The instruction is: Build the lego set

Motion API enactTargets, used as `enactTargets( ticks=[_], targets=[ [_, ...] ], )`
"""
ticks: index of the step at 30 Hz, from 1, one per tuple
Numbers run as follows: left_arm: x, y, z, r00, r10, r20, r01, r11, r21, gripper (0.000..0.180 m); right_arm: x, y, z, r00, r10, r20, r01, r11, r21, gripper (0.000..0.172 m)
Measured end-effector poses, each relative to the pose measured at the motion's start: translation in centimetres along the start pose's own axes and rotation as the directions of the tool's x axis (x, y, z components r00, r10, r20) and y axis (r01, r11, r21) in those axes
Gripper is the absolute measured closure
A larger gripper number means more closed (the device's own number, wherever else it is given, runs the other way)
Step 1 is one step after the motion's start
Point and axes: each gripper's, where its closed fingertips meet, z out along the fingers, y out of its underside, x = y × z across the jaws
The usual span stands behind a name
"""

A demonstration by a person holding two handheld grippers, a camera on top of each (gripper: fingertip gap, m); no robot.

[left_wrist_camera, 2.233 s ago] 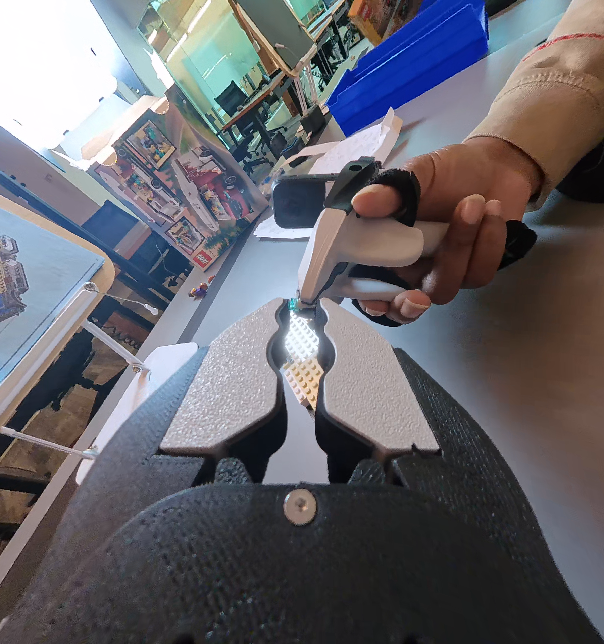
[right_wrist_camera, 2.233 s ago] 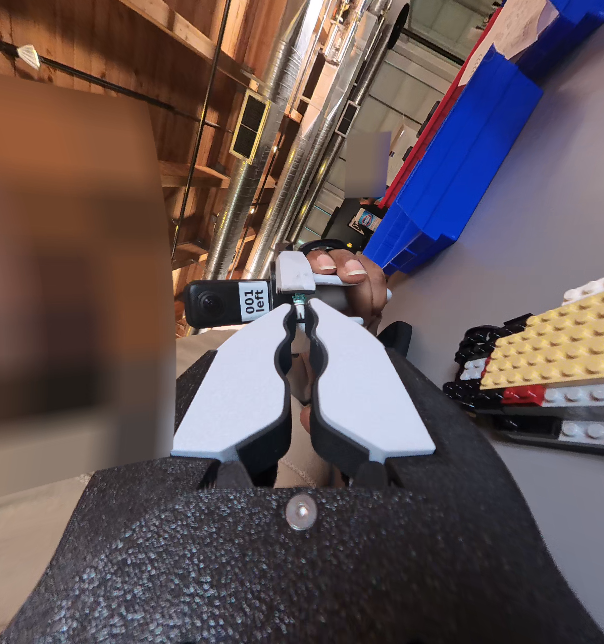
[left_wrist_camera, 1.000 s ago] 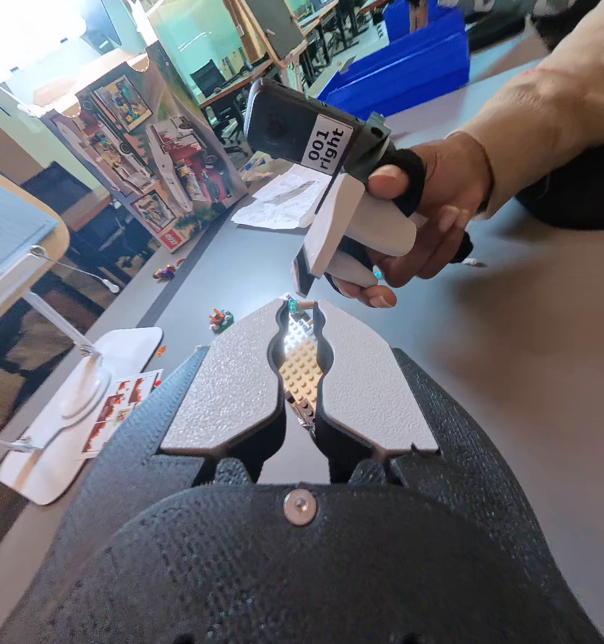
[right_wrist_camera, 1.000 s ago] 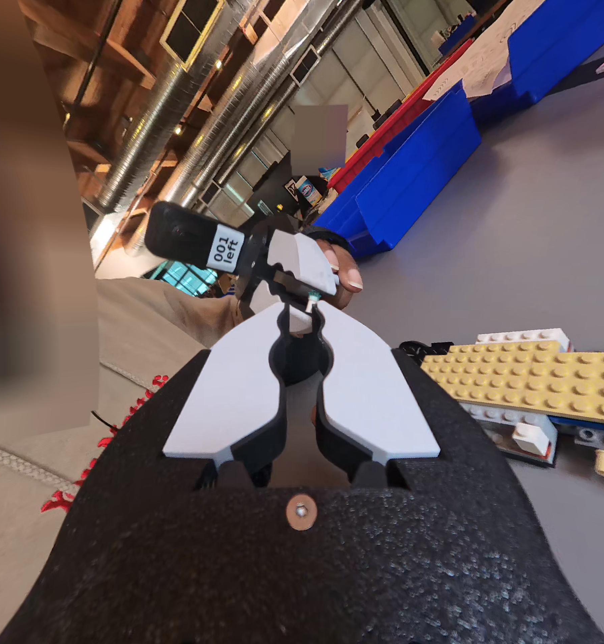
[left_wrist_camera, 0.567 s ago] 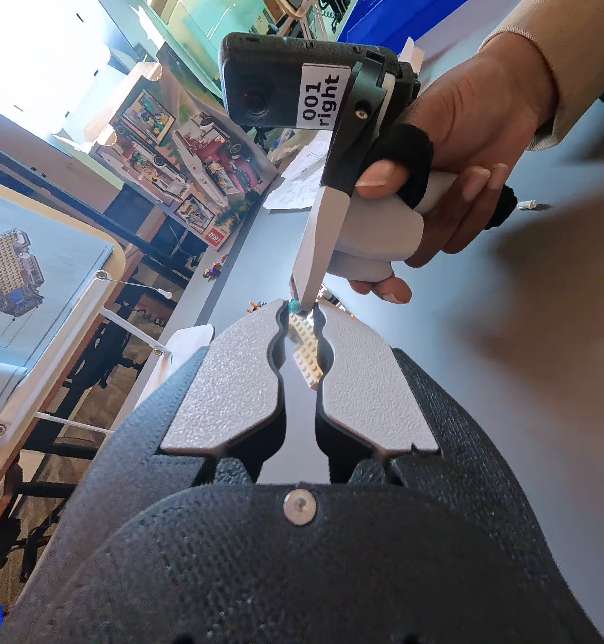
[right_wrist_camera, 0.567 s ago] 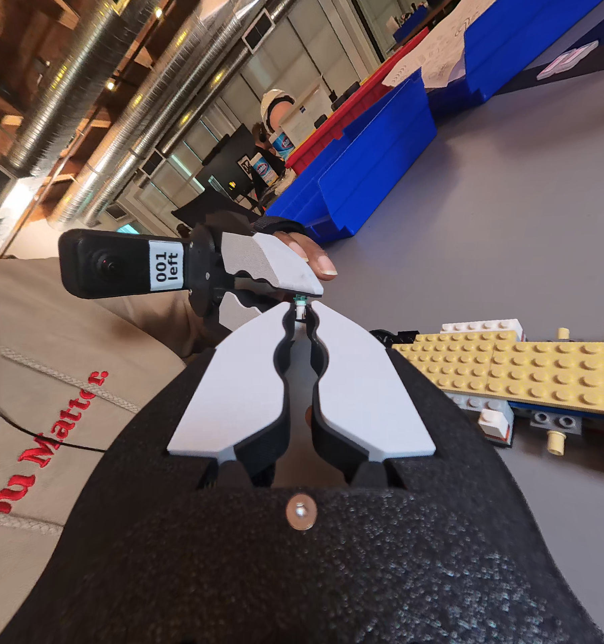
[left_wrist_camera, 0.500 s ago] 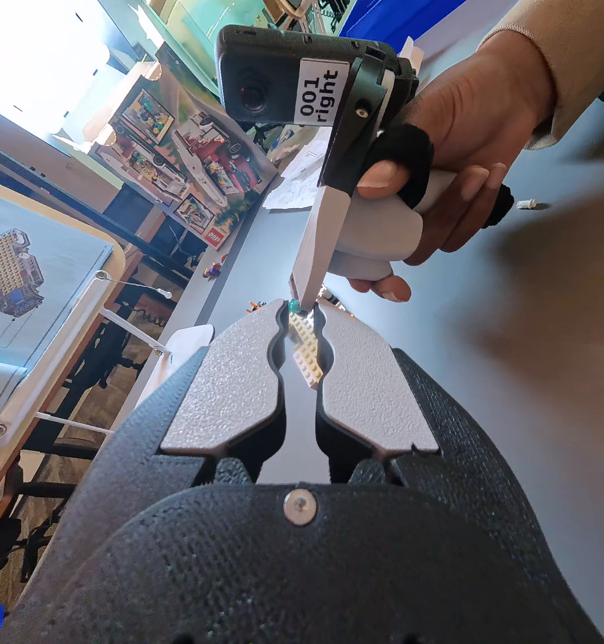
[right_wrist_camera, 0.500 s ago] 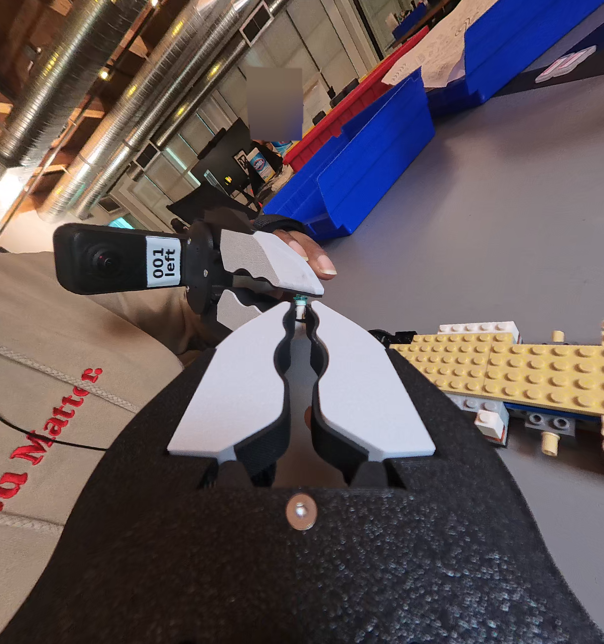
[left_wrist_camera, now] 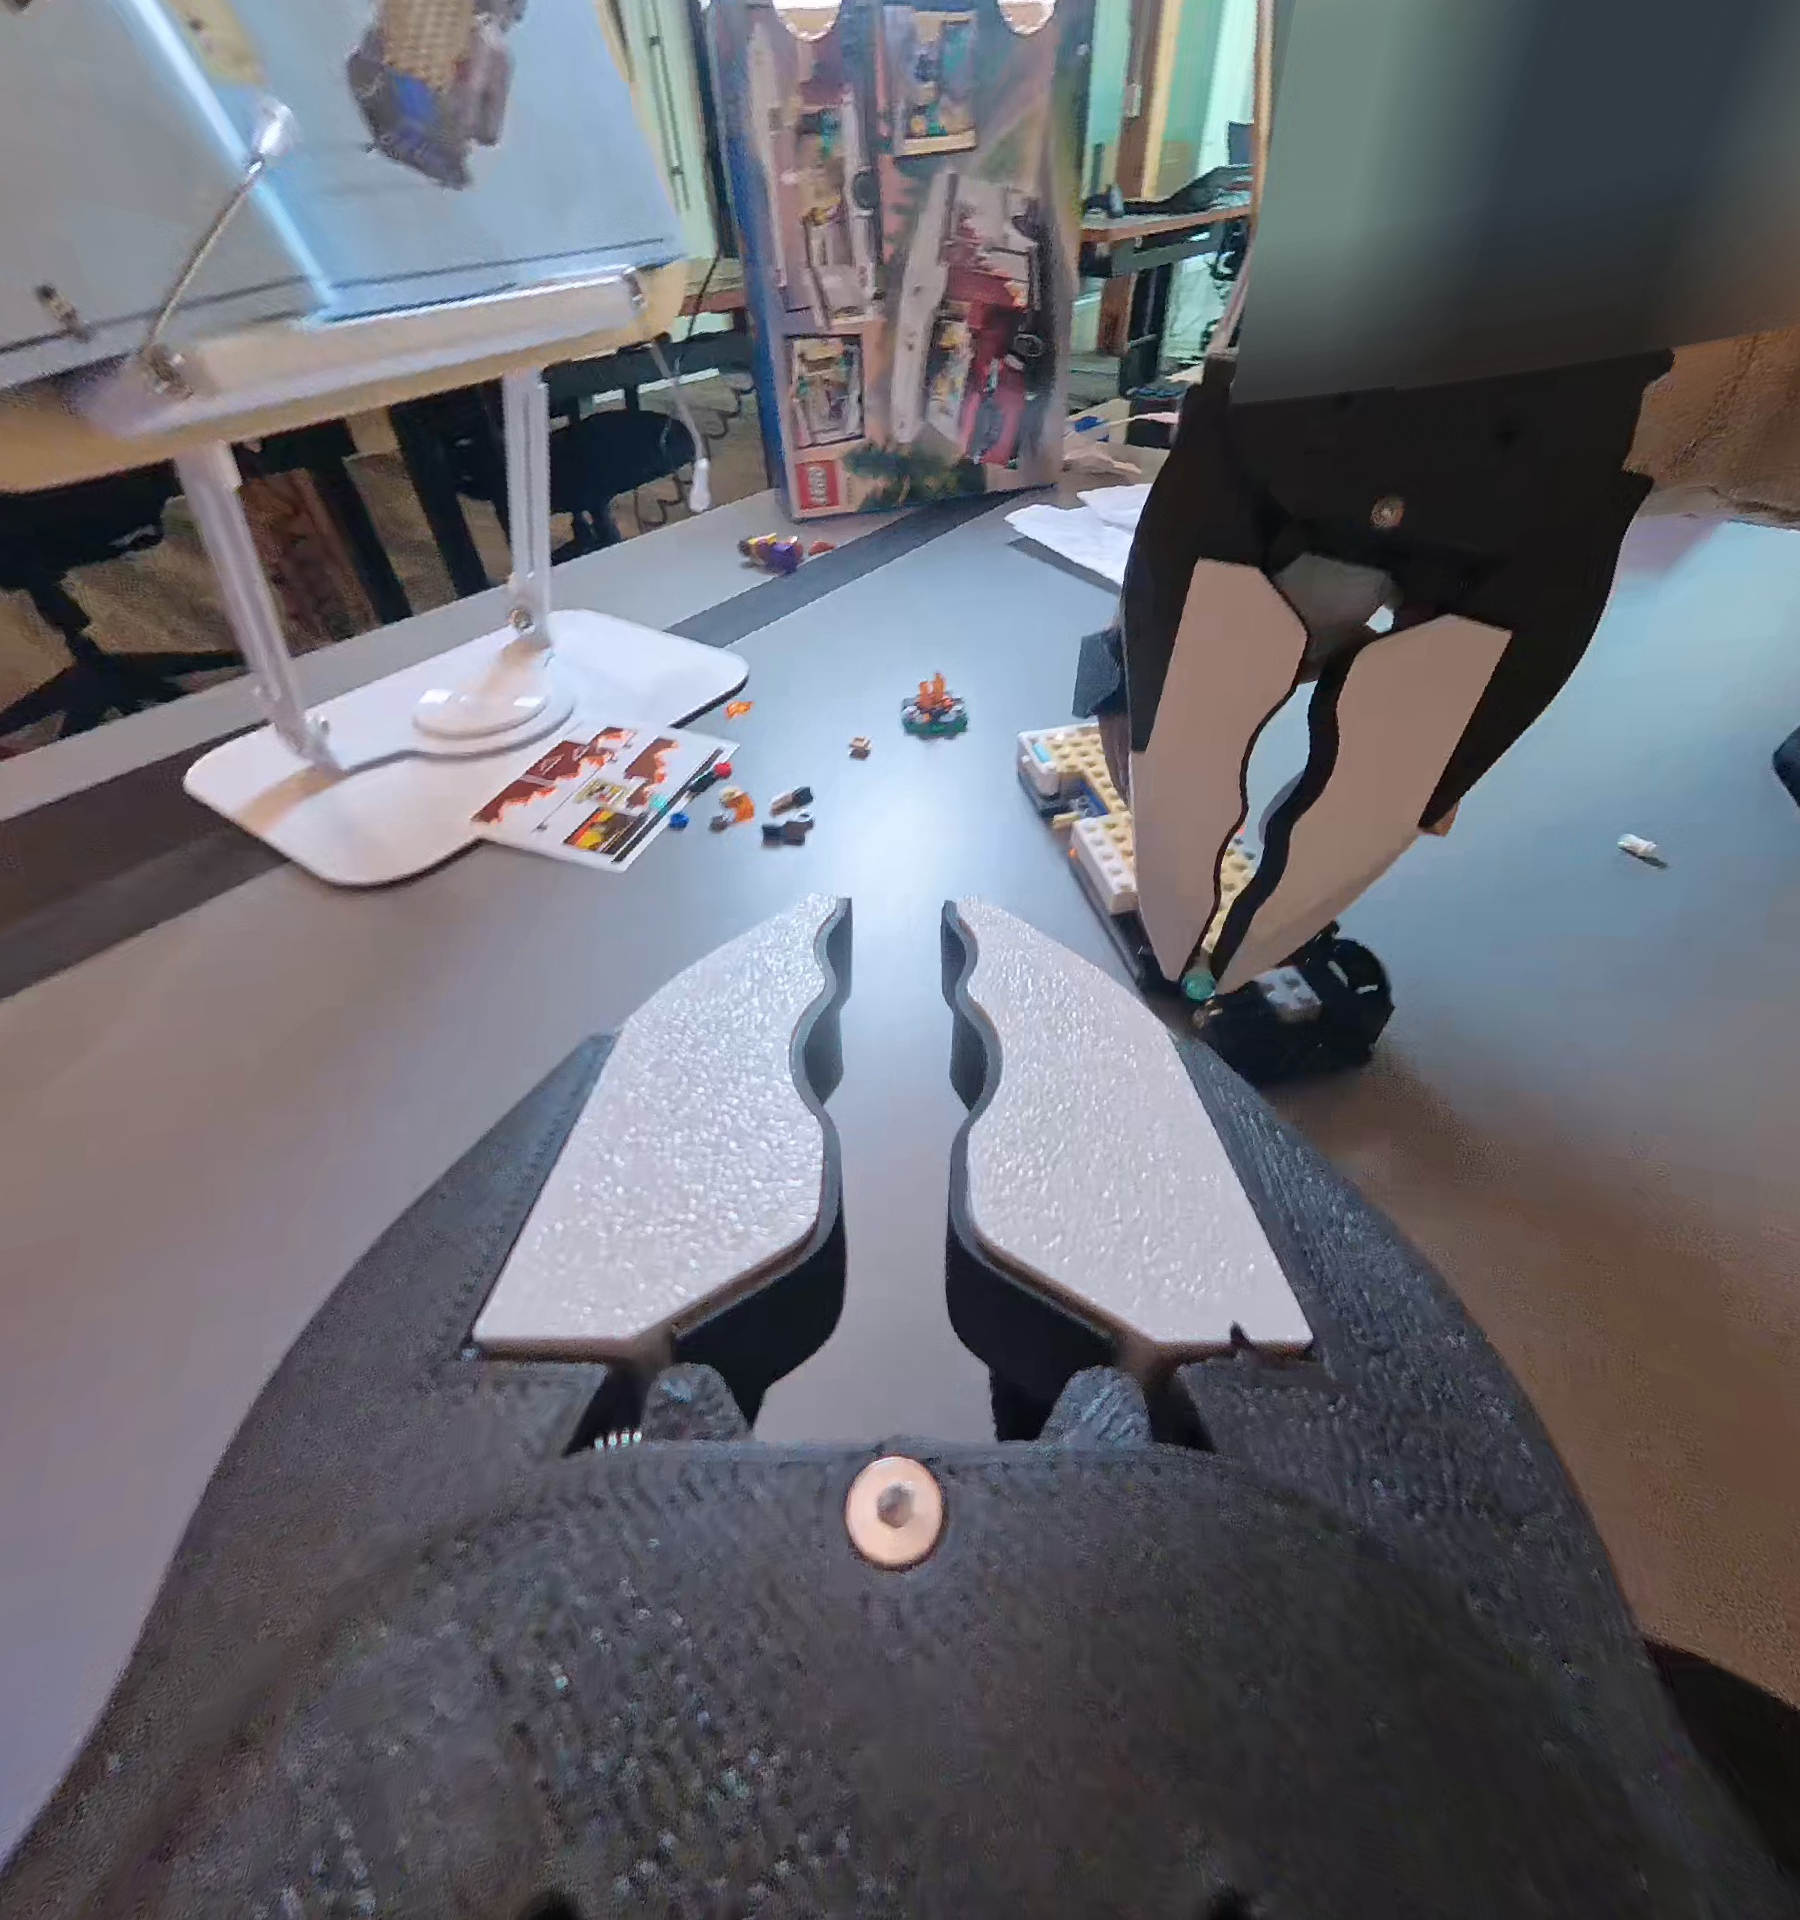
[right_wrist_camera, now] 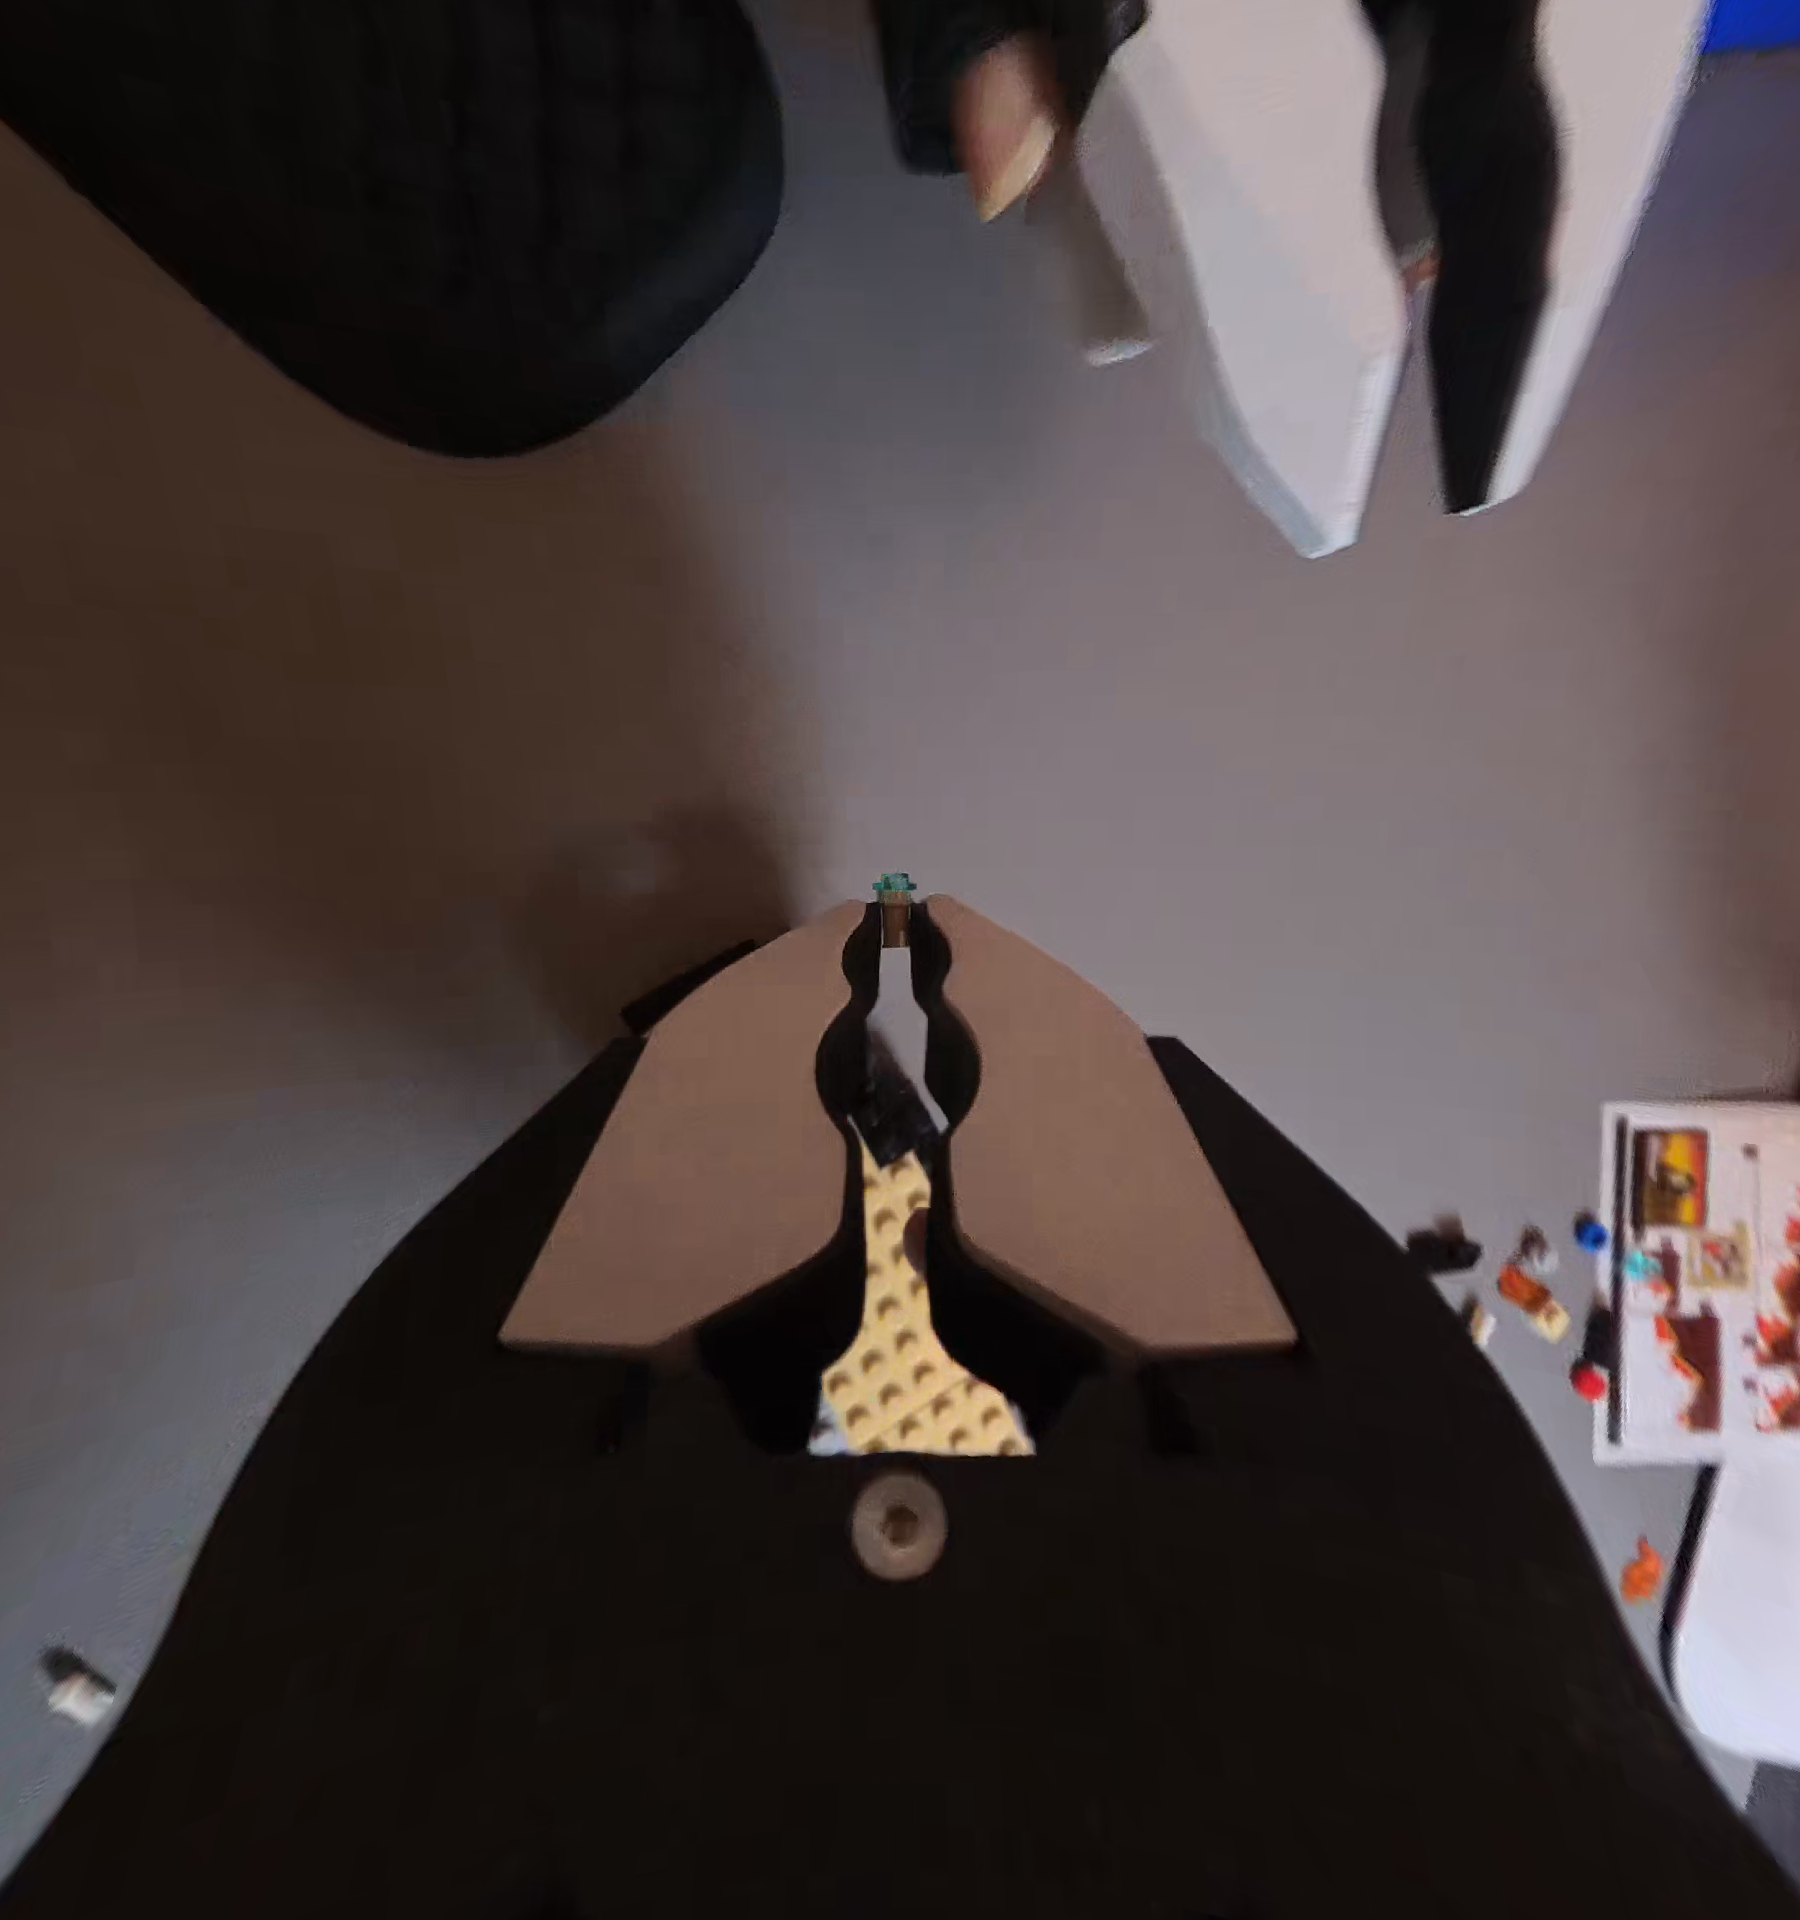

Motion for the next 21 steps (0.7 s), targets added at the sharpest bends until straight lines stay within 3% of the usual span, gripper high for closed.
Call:
enactTargets(
  ticks=[6,21],
  targets=[
    [-0.7,1.3,-2.1,1.000,0.002,0.026,-0.002,1.000,-0.002,0.167,0.2,0.8,3.3,0.983,-0.076,0.167,0.100,0.985,-0.142,0.166],
    [0.5,2.8,-1.5,1.000,0.016,-0.022,-0.017,0.998,-0.053,0.168,0.3,1.7,3.8,0.974,-0.106,0.203,0.147,0.969,-0.200,0.153]
  ],
)
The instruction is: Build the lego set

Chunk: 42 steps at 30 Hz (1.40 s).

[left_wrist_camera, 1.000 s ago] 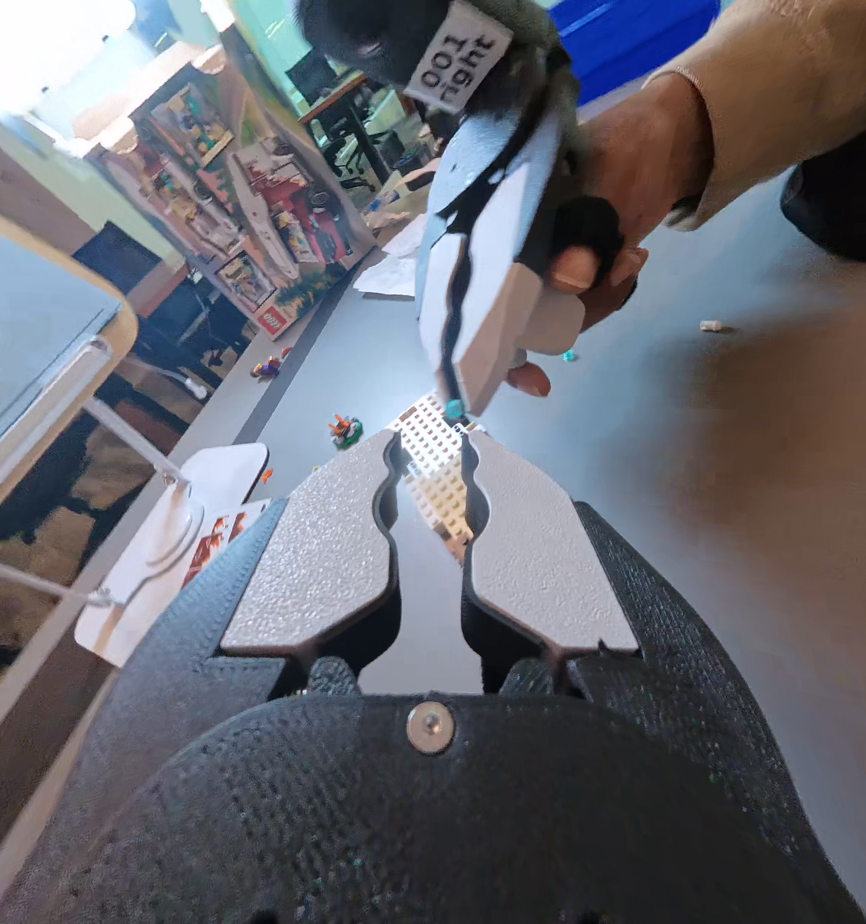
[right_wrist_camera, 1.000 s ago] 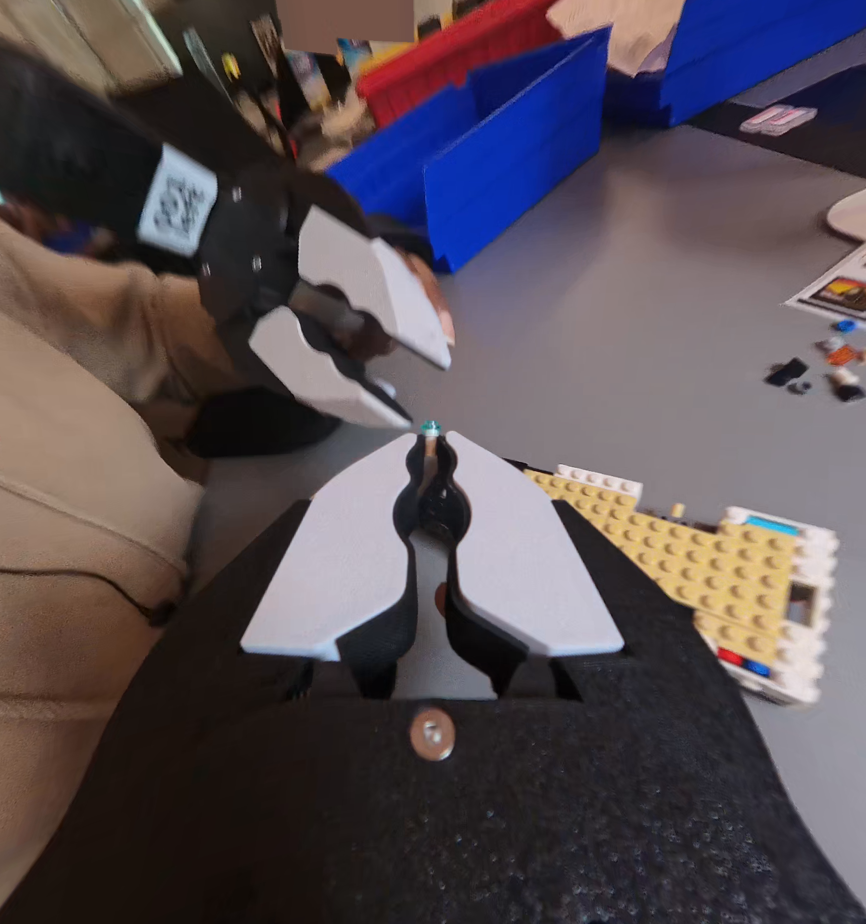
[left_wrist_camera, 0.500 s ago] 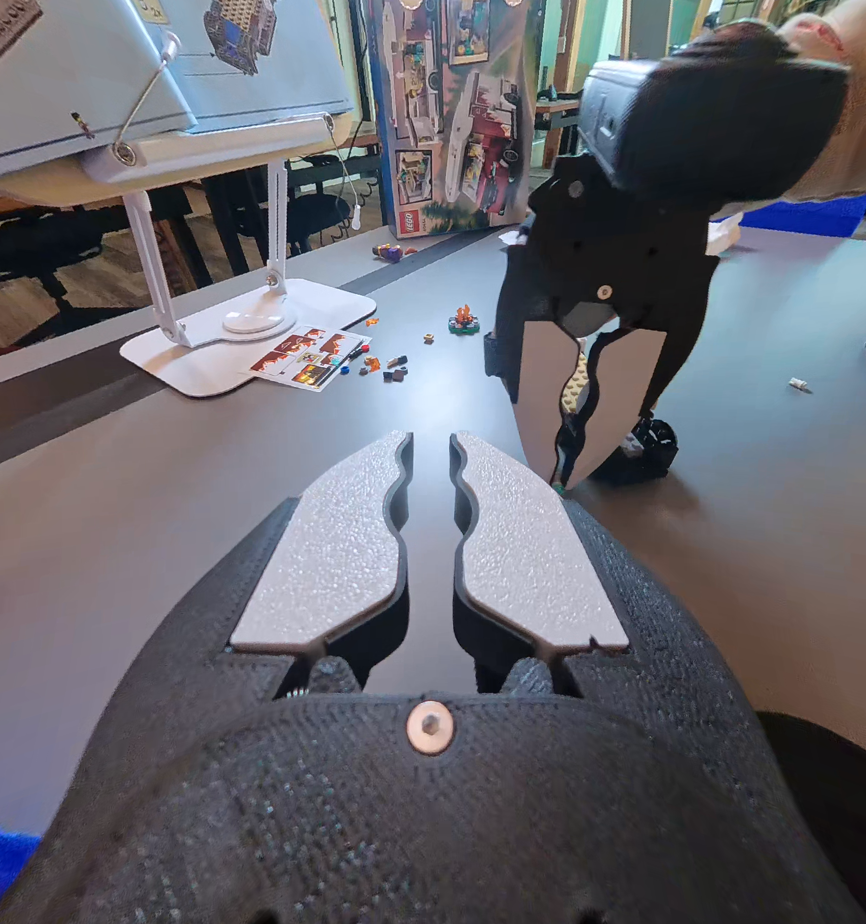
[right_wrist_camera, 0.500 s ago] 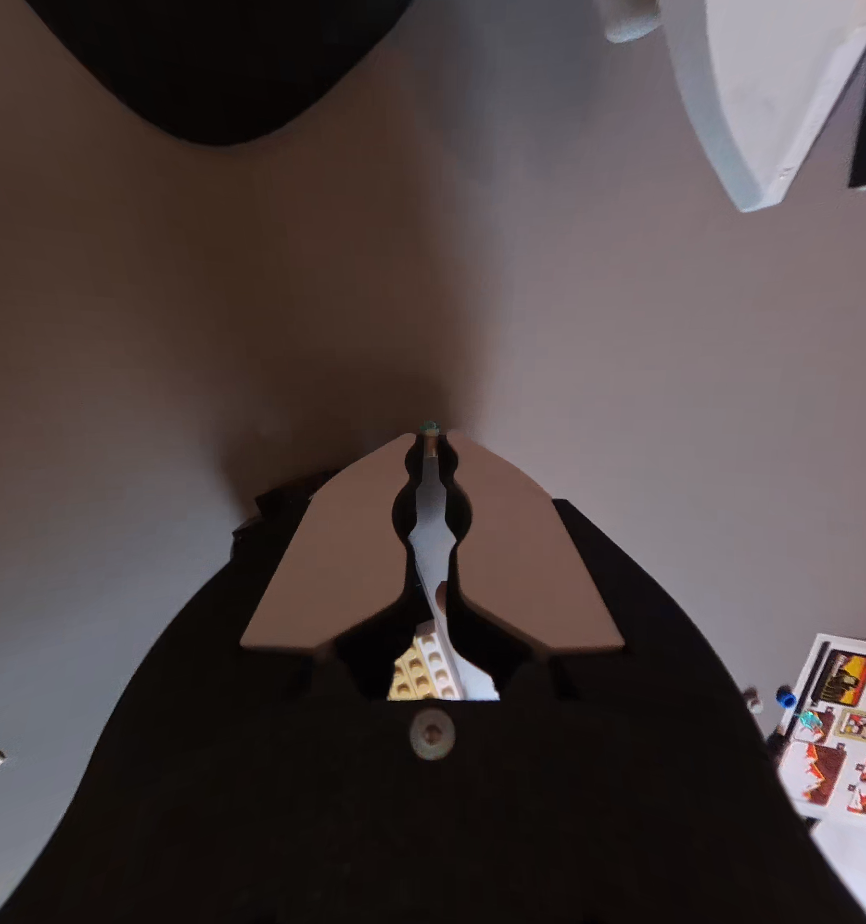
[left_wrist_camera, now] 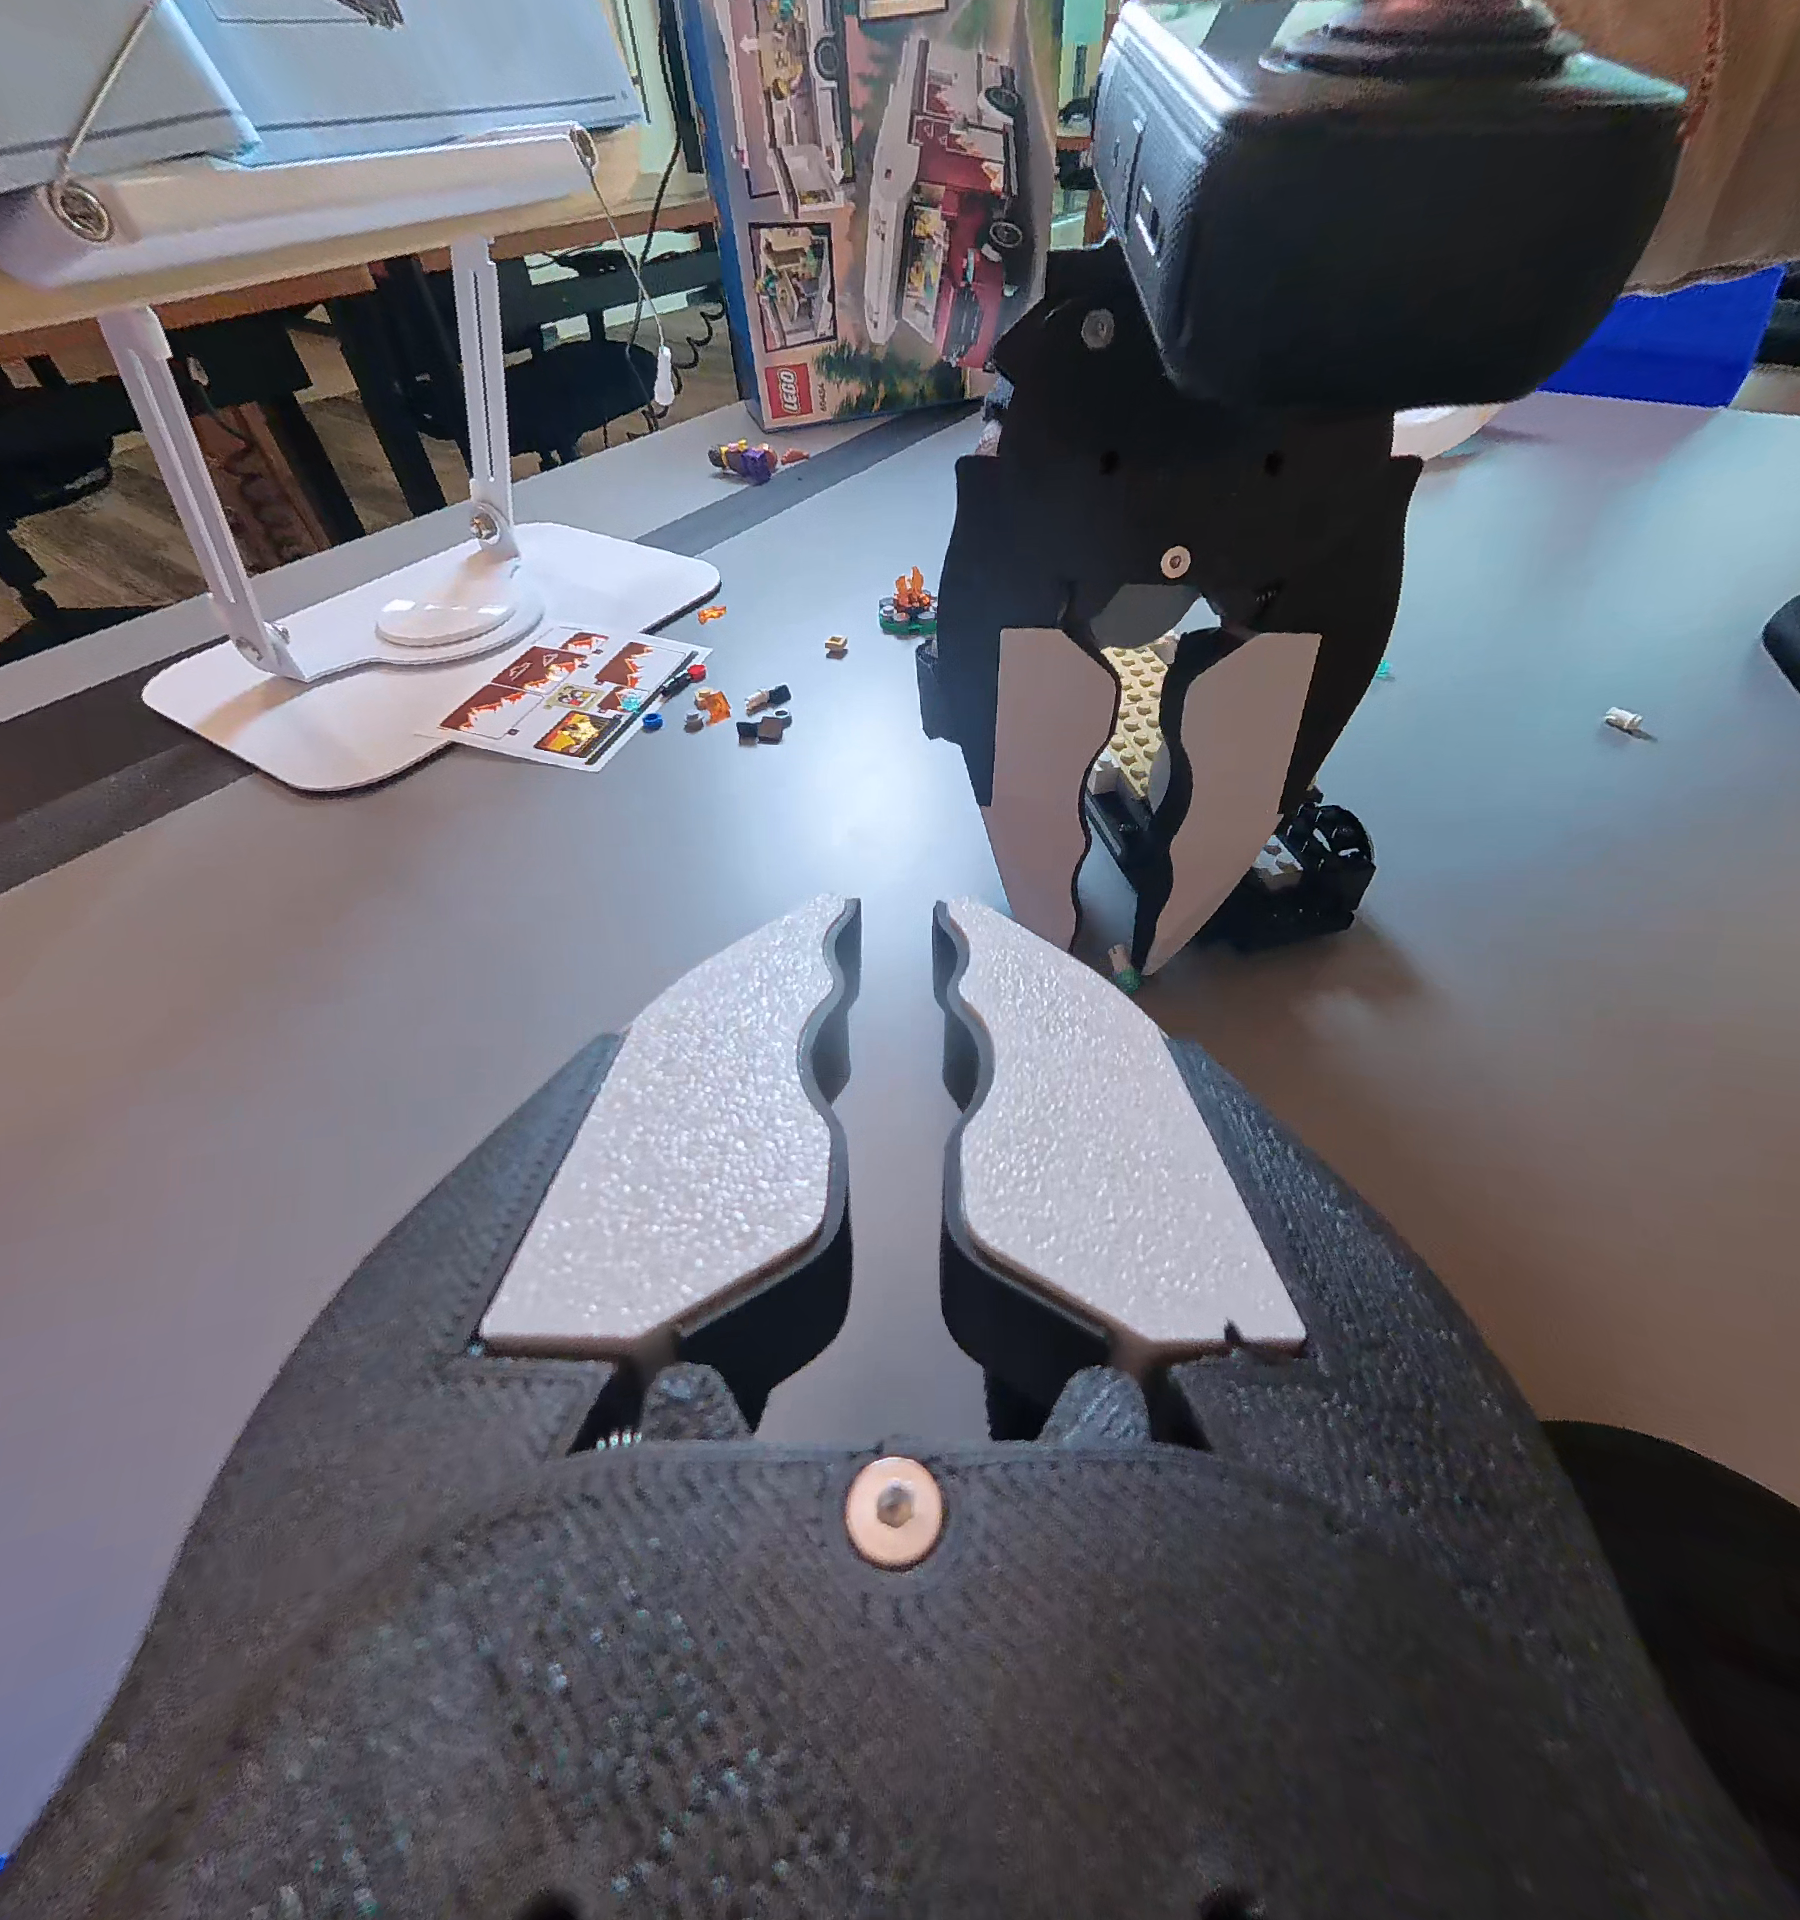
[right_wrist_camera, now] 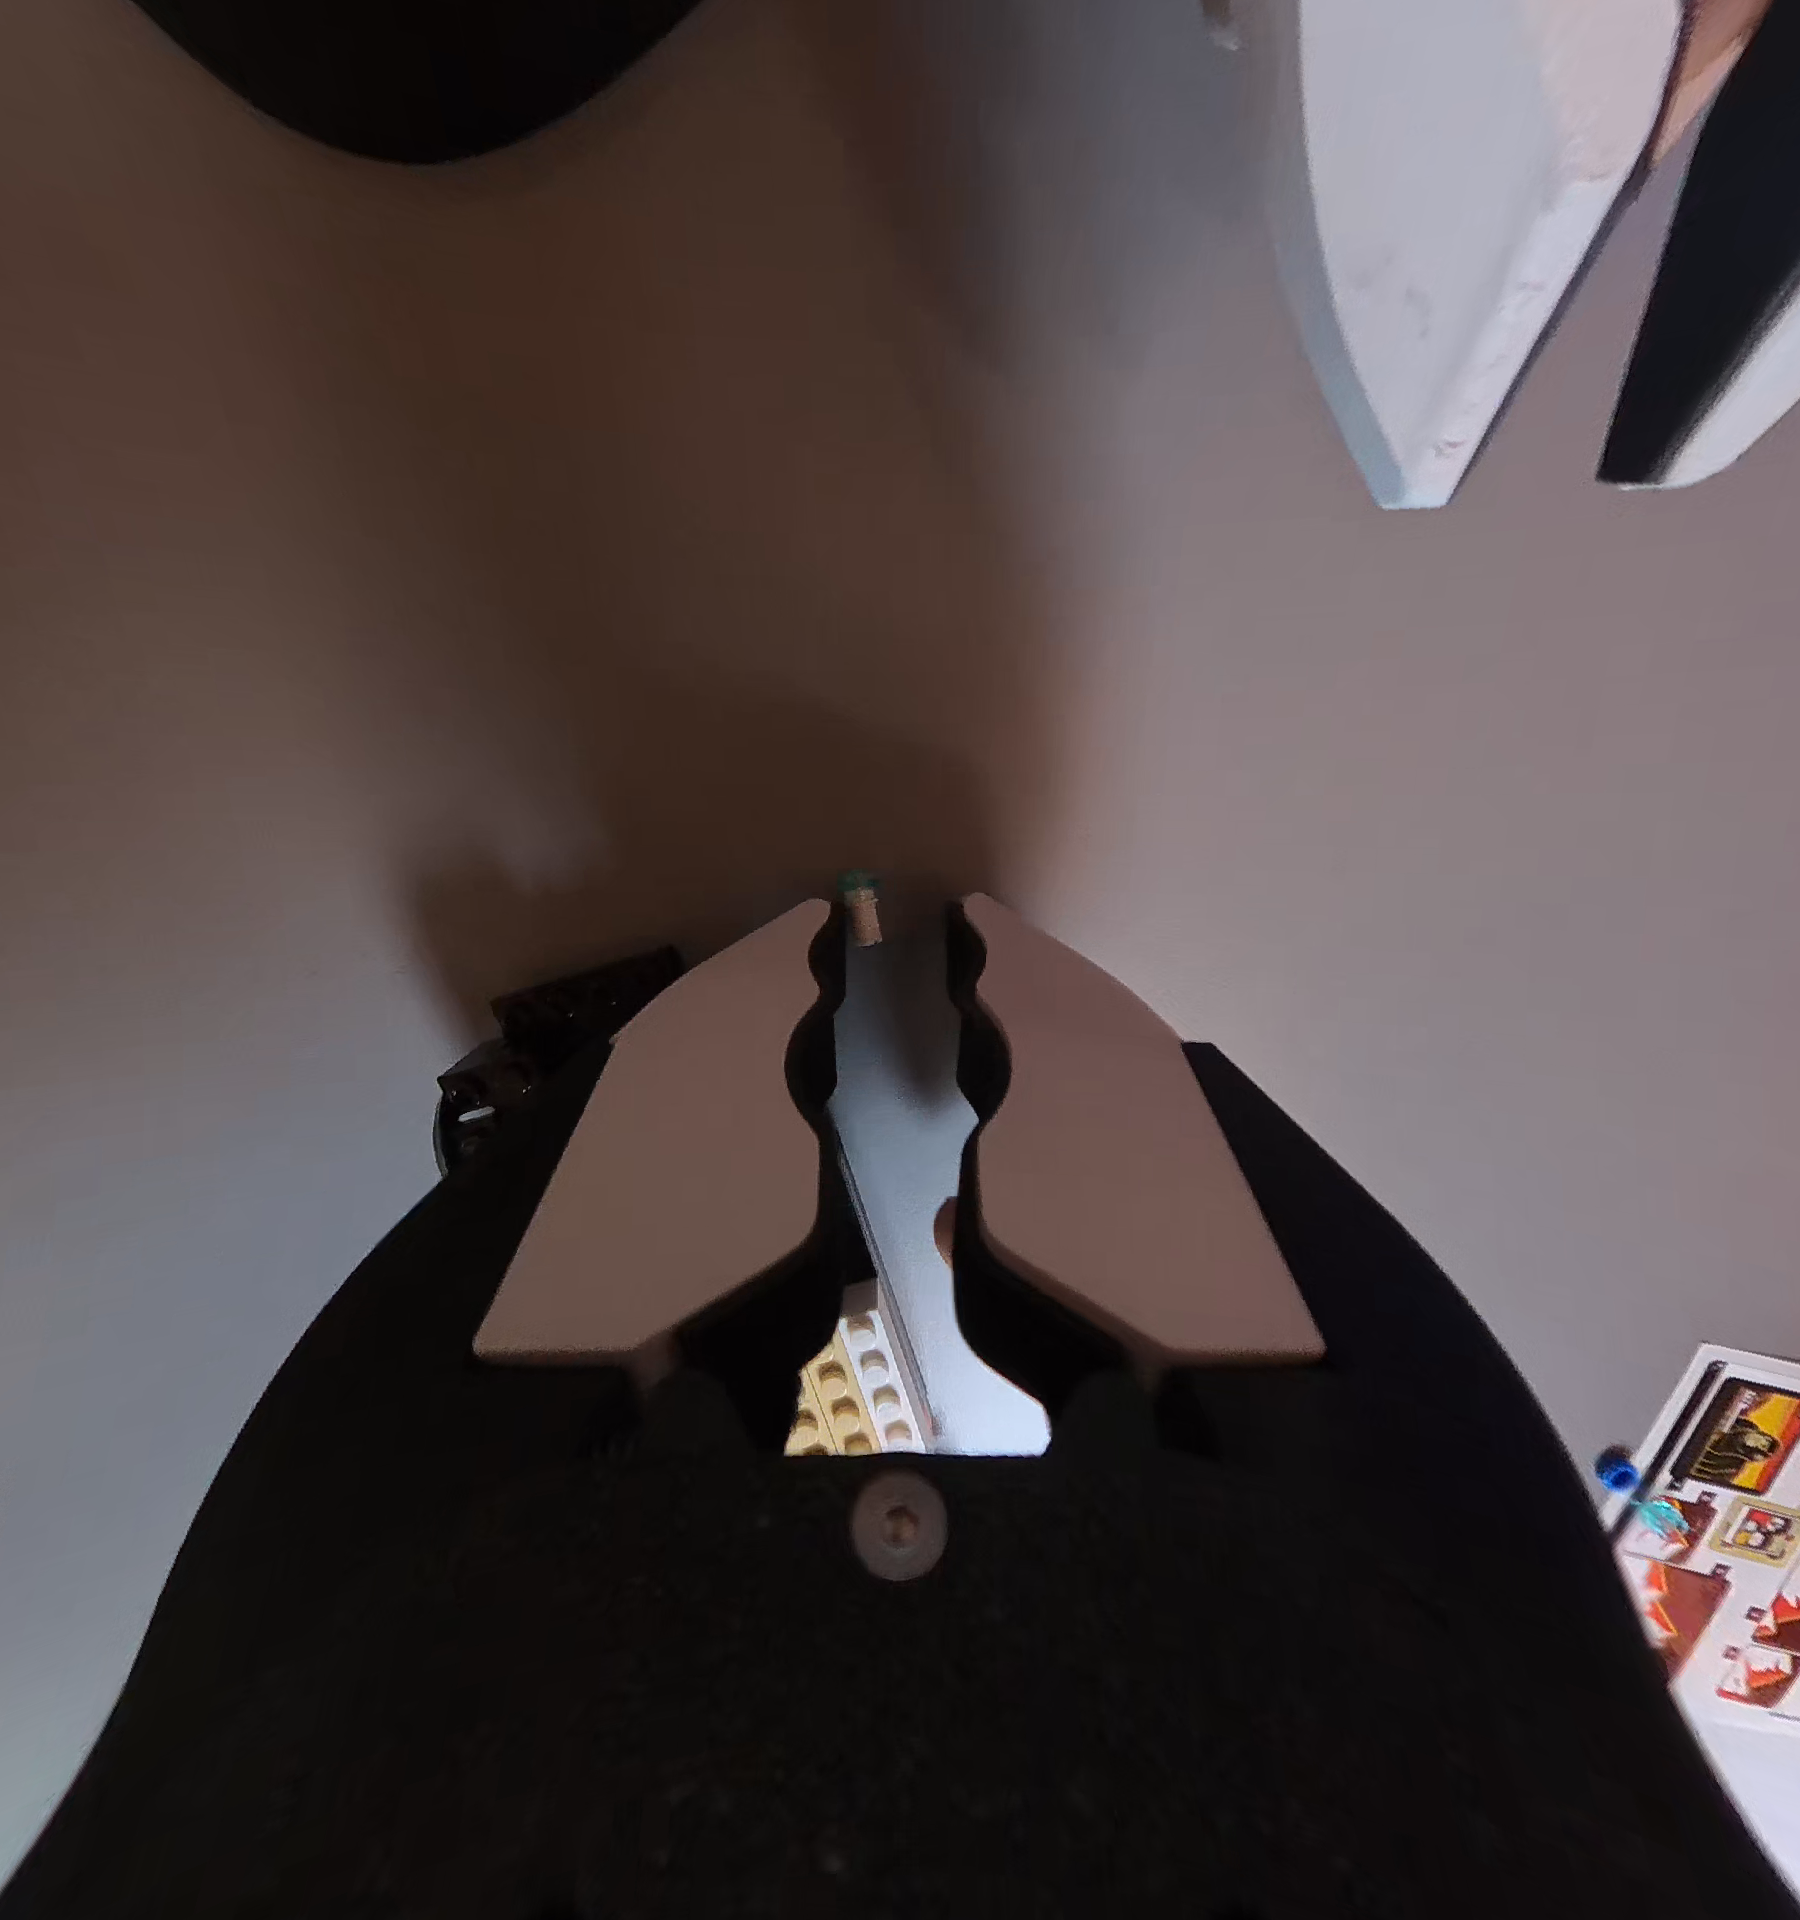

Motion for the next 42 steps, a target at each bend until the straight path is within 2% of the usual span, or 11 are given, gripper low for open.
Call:
enactTargets(
  ticks=[7,16,20,22,26,29,32,37,42],
  targets=[
    [0.6,0.4,0.3,1.000,0.007,-0.020,-0.007,1.000,-0.015,0.169,0.2,0.4,-0.2,1.000,-0.016,-0.005,0.016,0.999,-0.038,0.145],
    [1.6,1.1,0.7,0.998,0.024,-0.059,-0.026,0.998,-0.048,0.170,0.8,-0.1,-1.9,0.999,0.027,-0.030,-0.026,0.999,0.024,0.143],
    [1.6,1.1,0.7,0.998,0.017,-0.061,-0.020,0.999,-0.050,0.171,0.7,0.1,-5.3,0.986,0.118,-0.114,-0.105,0.987,0.119,0.143],
    [1.7,0.9,0.6,0.998,0.013,-0.063,-0.016,0.999,-0.040,0.172,0.0,1.3,-7.5,0.966,0.196,-0.171,-0.168,0.972,0.164,0.145],
    [2.0,0.7,0.7,0.998,0.013,-0.069,-0.015,0.999,-0.028,0.174,-4.7,6.5,-9.7,0.902,0.373,-0.219,-0.337,0.923,0.184,0.147],
    [2.4,0.7,0.9,0.997,0.028,-0.075,-0.030,0.999,-0.025,0.175,-9.4,10.8,-9.1,0.838,0.495,-0.229,-0.463,0.868,0.181,0.149],
    [3.1,0.9,1.5,0.996,0.042,-0.081,-0.045,0.998,-0.038,0.176,-14.0,13.2,-7.8,0.780,0.594,-0.198,-0.560,0.803,0.203,0.150],
    [2.8,1.0,1.7,0.997,0.059,-0.044,-0.061,0.997,-0.045,0.177,-18.9,12.4,-6.0,0.737,0.652,-0.180,-0.604,0.754,0.257,0.150],
    [2.4,1.0,1.7,0.998,0.052,-0.023,-0.053,0.997,-0.048,0.177,-21.0,11.7,-4.9,0.724,0.667,-0.177,-0.621,0.741,0.256,0.150]
  ],
)
